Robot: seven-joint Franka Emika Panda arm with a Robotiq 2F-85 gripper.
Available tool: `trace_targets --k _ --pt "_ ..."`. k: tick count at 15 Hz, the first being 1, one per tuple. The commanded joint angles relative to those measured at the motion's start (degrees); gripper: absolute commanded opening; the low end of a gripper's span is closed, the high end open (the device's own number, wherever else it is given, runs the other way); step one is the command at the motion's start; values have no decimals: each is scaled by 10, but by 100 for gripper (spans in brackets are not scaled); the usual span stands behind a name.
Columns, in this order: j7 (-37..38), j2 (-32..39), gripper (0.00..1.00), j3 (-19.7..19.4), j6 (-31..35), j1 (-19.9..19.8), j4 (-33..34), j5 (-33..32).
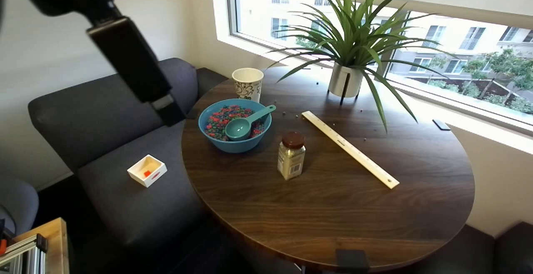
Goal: Move the paper cup to the right
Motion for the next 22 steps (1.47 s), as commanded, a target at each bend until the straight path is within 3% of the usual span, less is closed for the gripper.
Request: trace_targets --k 1,4,5,8,12,14,17,20,22 --pt "38 106 100 9 39 7 89 42" --pt "42 182 100 6 36 9 164 67" --pt "34 124 100 10 47 3 108 44" --pt "35 176 100 9 47 4 153 54" --pt "35 183 100 9 47 4 160 55" --pt "61 231 100 6 117 14 172 107" --pt "33 305 100 4 219 40 194 186" --pt "-21 385 100 11 225 68 242 258" --pt "-29 430 100 25 221 70 280 261"
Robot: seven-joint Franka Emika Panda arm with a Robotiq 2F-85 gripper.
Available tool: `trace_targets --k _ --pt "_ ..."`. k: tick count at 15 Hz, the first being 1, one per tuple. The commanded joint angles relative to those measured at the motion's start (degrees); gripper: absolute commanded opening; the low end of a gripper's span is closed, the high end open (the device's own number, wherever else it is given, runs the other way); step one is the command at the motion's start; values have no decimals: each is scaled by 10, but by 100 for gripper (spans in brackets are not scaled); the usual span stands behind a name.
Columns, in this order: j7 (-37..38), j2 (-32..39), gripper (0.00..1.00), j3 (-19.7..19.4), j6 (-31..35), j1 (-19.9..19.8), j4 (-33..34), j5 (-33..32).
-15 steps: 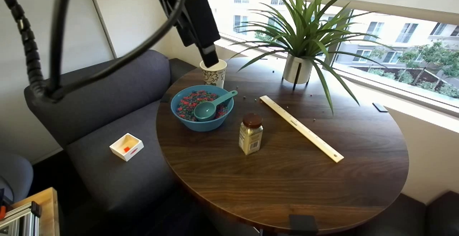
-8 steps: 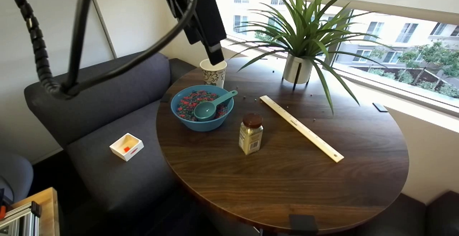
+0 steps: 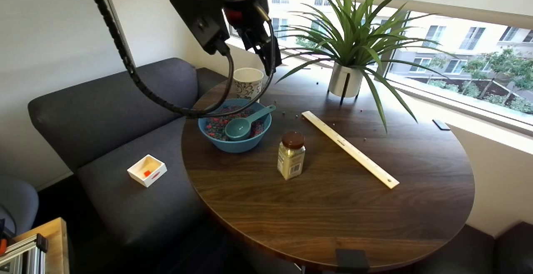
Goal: Move the paper cup to the right
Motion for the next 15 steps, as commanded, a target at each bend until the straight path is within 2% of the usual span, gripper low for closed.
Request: trace_targets --k 1,3,4,6,7,8,10,11,15 --pt "-28 91 100 16 -20 8 89 33" --pt "-21 125 100 27 -38 5 125 30" --pt "-25 139 96 31 -61 3 144 32" --pt "-21 164 80 39 -97 3 175 25" --pt "-19 174 78 42 -115 3 190 20" --pt "-15 184 66 43 -130 4 203 15" --pt "-8 201 59 46 -157 5 224 7" --pt "-10 209 50 47 -172 4 233 8" --pt "-11 226 56 46 -200 2 241 6"
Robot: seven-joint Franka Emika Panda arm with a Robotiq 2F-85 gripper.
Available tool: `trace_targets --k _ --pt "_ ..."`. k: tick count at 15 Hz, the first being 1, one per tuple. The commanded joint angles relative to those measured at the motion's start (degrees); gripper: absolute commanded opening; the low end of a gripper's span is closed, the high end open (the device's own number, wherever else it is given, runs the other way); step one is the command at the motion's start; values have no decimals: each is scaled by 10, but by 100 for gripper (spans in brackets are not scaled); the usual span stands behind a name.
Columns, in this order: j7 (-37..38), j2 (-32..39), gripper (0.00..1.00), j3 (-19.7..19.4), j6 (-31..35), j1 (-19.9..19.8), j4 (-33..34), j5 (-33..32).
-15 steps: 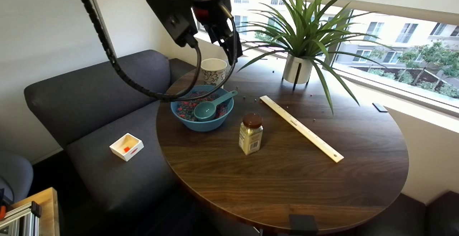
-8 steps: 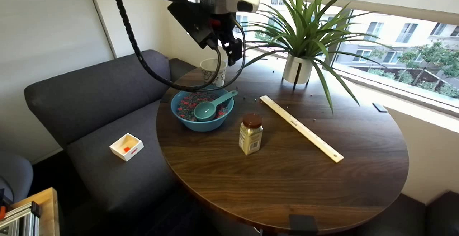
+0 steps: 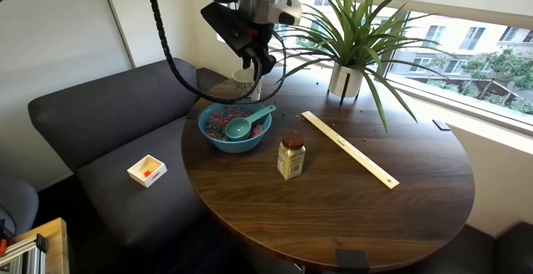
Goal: Move the paper cup to the right
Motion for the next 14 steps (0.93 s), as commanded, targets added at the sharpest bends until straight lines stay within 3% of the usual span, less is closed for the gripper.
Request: trace_targets --k 1,3,4,5,8,11,14 --pt "3 25 51 3 -32 -5 20 -10" --pt "4 32 50 3 -41 -5 23 -13" --pt "7 35 44 2 -43 -4 24 -17" --pt "8 38 25 2 -46 -3 27 -22" --pt "6 43 1 1 -61 -3 31 -30" --pt "-1 32 0 1 -103 -7 29 -39" --pt "-9 7 1 2 -100 -11 28 -29"
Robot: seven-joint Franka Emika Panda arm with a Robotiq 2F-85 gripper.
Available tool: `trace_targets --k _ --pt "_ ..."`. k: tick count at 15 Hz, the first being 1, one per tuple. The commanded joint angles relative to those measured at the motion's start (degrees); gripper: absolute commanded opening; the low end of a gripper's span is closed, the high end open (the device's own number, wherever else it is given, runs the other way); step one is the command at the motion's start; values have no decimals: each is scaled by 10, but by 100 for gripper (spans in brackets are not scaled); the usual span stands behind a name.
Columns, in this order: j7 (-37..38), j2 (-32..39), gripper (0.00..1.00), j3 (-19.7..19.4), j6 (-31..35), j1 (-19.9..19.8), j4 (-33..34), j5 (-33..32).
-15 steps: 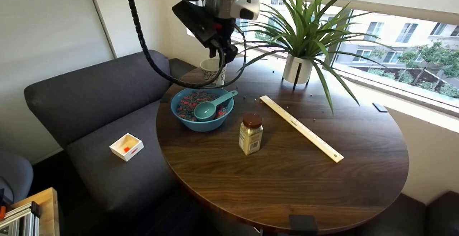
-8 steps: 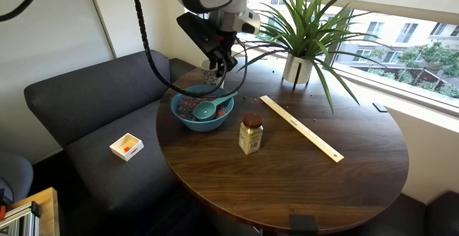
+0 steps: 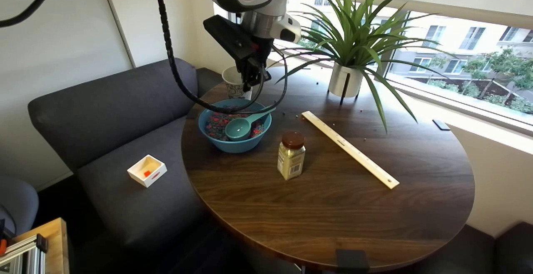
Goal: Move the paper cup to the right
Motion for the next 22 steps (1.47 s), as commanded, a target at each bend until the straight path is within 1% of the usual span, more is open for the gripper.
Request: trace_targets --k 1,5,6,7,8,10,11,12,14,18,19,20,21,22 --pt "-9 -50 1 1 2 -7 -7 -2" --pt "-14 -166 1 -11 65 -20 -57 0" --pt "-12 -193 1 -16 58 -24 -62 -6" --pt "-4 -219 1 -24 18 -30 -67 -17" --pt "5 -247 1 -33 1 -37 -80 -22" --pt "32 -287 1 -53 -19 -54 -112 -27" --pt "48 -300 1 -65 -8 -67 -136 -36" --pt "55 -312 1 -77 1 -77 -156 -32" --pt "64 -320 1 -103 24 -103 -194 -34" --pt "102 -284 1 -145 63 -146 -211 -34" --pt "118 -274 1 -151 70 -152 -202 -23" --pt "80 -282 1 -149 53 -144 -199 -29" --pt "79 -277 3 -153 56 -148 -199 -29" --pt "77 -275 3 -154 56 -148 -198 -29"
